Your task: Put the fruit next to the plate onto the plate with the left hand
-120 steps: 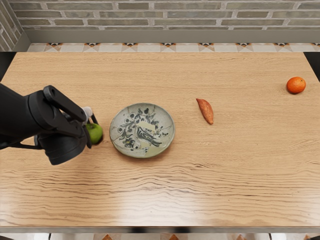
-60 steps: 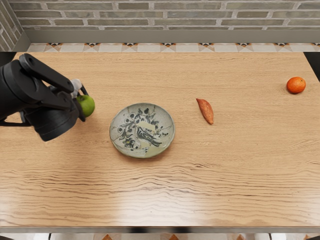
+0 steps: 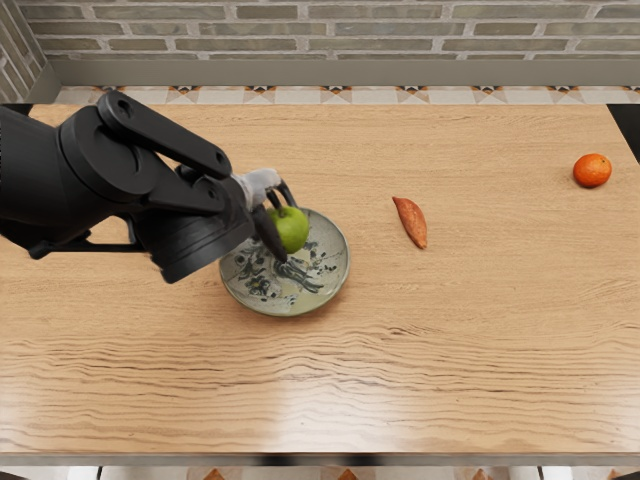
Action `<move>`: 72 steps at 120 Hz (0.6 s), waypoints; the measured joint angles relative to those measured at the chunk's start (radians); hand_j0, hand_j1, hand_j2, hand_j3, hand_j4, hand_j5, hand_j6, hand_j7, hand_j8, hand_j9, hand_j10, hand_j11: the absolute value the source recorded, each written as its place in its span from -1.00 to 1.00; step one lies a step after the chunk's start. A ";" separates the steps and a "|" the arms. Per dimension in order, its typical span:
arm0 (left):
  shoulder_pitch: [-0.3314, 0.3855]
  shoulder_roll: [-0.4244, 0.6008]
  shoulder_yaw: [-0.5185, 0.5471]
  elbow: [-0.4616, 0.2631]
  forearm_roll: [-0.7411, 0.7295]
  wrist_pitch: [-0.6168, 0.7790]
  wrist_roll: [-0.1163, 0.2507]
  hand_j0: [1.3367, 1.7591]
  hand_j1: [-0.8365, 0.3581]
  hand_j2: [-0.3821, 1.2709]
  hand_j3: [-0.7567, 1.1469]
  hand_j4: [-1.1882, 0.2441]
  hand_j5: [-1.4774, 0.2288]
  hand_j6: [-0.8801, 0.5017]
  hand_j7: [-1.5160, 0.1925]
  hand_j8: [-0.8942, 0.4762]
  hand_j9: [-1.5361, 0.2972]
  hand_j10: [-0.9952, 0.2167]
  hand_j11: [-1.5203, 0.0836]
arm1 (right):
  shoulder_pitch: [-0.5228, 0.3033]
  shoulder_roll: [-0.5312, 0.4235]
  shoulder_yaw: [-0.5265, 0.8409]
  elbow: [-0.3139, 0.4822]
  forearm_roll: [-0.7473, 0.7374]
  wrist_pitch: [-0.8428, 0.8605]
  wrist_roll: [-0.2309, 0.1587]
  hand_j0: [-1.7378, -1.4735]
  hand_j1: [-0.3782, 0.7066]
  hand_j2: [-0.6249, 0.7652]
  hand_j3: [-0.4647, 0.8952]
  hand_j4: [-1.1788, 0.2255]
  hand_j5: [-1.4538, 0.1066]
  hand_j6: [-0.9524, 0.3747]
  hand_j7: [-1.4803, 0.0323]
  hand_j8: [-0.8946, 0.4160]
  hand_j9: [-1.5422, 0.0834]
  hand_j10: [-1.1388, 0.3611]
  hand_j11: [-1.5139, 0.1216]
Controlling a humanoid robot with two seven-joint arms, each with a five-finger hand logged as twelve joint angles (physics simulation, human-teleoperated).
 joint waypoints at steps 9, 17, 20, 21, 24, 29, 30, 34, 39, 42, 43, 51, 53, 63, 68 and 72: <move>0.025 -0.006 -0.009 0.003 0.003 0.001 0.000 0.47 0.05 -0.38 -0.20 0.09 -0.56 -0.10 -0.52 -0.27 -0.52 -0.63 -0.48 | 0.000 0.000 0.000 0.000 0.000 0.000 0.000 -0.40 -0.91 -0.11 -0.32 0.66 0.84 0.41 0.93 0.34 0.87 0.50 0.83; 0.037 -0.012 -0.012 0.004 0.003 -0.001 0.000 0.47 0.04 -0.33 -0.20 0.11 -0.56 -0.08 -0.52 -0.25 -0.53 -0.63 -0.49 | 0.000 0.000 0.000 0.000 0.000 0.000 0.000 -0.40 -0.91 -0.11 -0.32 0.66 0.84 0.41 0.93 0.34 0.87 0.50 0.83; 0.037 -0.012 -0.013 0.005 0.003 -0.001 -0.001 0.47 0.01 -0.31 -0.20 0.12 -0.56 -0.07 -0.52 -0.24 -0.53 -0.63 -0.49 | 0.000 0.000 0.000 0.000 0.000 0.000 0.000 -0.40 -0.91 -0.11 -0.32 0.66 0.84 0.41 0.93 0.34 0.87 0.50 0.83; 0.037 -0.011 -0.013 0.005 0.003 -0.001 -0.002 0.47 0.01 -0.30 -0.20 0.12 -0.56 -0.07 -0.52 -0.24 -0.53 -0.63 -0.49 | 0.000 0.000 0.000 0.000 0.000 0.000 0.000 -0.40 -0.91 -0.11 -0.32 0.66 0.84 0.41 0.93 0.34 0.87 0.50 0.83; 0.036 -0.011 -0.014 0.005 0.003 -0.001 -0.002 0.47 -0.01 -0.30 -0.20 0.12 -0.53 -0.06 -0.50 -0.23 -0.51 -0.60 -0.47 | 0.000 0.000 0.000 0.000 0.000 0.000 0.000 -0.40 -0.91 -0.11 -0.32 0.66 0.84 0.41 0.93 0.34 0.87 0.50 0.83; 0.034 -0.010 -0.013 0.006 0.001 0.000 -0.004 0.48 0.08 -0.33 -0.20 0.12 -0.37 -0.06 -0.33 -0.24 -0.35 -0.45 -0.29 | 0.000 0.000 0.000 0.000 0.000 0.000 0.000 -0.40 -0.91 -0.11 -0.32 0.66 0.84 0.41 0.93 0.34 0.87 0.50 0.83; 0.034 -0.010 -0.013 0.006 0.000 0.001 -0.004 0.48 0.11 -0.34 -0.20 0.14 -0.33 -0.05 -0.29 -0.22 -0.32 -0.41 -0.25 | 0.000 0.000 0.000 0.000 0.000 0.000 0.000 -0.40 -0.91 -0.11 -0.32 0.66 0.84 0.41 0.93 0.34 0.87 0.50 0.83; 0.034 -0.009 -0.013 0.006 0.000 0.002 -0.004 0.49 0.21 -0.37 -0.20 0.20 -0.19 -0.02 -0.15 -0.16 -0.19 -0.27 -0.10 | 0.000 0.000 0.000 0.000 0.000 0.000 0.000 -0.40 -0.91 -0.11 -0.32 0.66 0.84 0.41 0.93 0.34 0.87 0.50 0.83; 0.033 -0.008 -0.011 0.006 -0.002 0.003 -0.005 0.49 0.34 -0.40 -0.20 0.28 -0.03 0.02 0.01 -0.08 -0.04 -0.11 0.08 | 0.000 0.000 0.000 0.000 0.000 0.000 0.000 -0.40 -0.91 -0.11 -0.32 0.66 0.84 0.41 0.93 0.34 0.87 0.50 0.83; 0.032 -0.007 -0.010 0.006 -0.002 0.003 -0.004 0.50 0.41 -0.41 -0.20 0.32 0.05 0.05 0.09 -0.04 0.04 -0.03 0.17 | 0.000 0.000 0.000 0.000 0.000 0.000 0.000 -0.40 -0.91 -0.11 -0.32 0.66 0.84 0.41 0.93 0.34 0.87 0.50 0.83; 0.030 -0.006 -0.010 0.006 -0.002 0.003 -0.004 0.50 0.43 -0.42 -0.20 0.33 0.08 0.06 0.12 -0.03 0.07 0.00 0.20 | 0.000 0.000 0.000 0.000 0.000 0.000 0.000 -0.40 -0.91 -0.11 -0.32 0.66 0.84 0.41 0.93 0.34 0.87 0.50 0.83; -0.001 0.047 -0.001 0.002 -0.003 -0.024 -0.003 0.50 0.58 -0.45 -0.20 0.42 0.26 0.12 0.30 0.06 0.23 0.17 0.39 | 0.000 0.000 0.000 0.000 0.000 0.000 0.000 -0.40 -0.91 -0.11 -0.32 0.66 0.84 0.41 0.93 0.34 0.87 0.50 0.83; -0.026 0.093 0.014 0.002 -0.002 -0.056 -0.003 0.50 0.62 -0.46 -0.20 0.44 0.30 0.13 0.34 0.08 0.27 0.21 0.43 | 0.000 0.000 0.000 0.000 0.000 0.000 0.000 -0.40 -0.91 -0.11 -0.32 0.66 0.84 0.41 0.93 0.34 0.87 0.50 0.83; -0.165 0.340 0.165 0.001 -0.007 -0.313 -0.003 0.51 0.74 -0.48 -0.20 0.51 0.44 0.18 0.48 0.15 0.41 0.35 0.58 | 0.000 0.000 0.000 0.000 0.000 0.000 0.000 -0.40 -0.91 -0.11 -0.32 0.66 0.84 0.41 0.93 0.34 0.87 0.50 0.83; -0.229 0.464 0.269 0.002 -0.009 -0.441 -0.004 0.51 0.78 -0.49 -0.20 0.54 0.50 0.19 0.54 0.18 0.45 0.41 0.64 | 0.000 0.000 0.000 0.000 0.000 0.000 0.000 -0.40 -0.91 -0.11 -0.32 0.66 0.84 0.41 0.93 0.34 0.87 0.50 0.83; -0.257 0.566 0.358 0.004 -0.011 -0.544 -0.007 0.51 0.81 -0.50 -0.20 0.56 0.53 0.21 0.57 0.20 0.49 0.44 0.68 | 0.000 0.000 0.000 0.000 0.000 0.000 0.000 -0.40 -0.91 -0.11 -0.32 0.66 0.84 0.41 0.93 0.34 0.87 0.50 0.83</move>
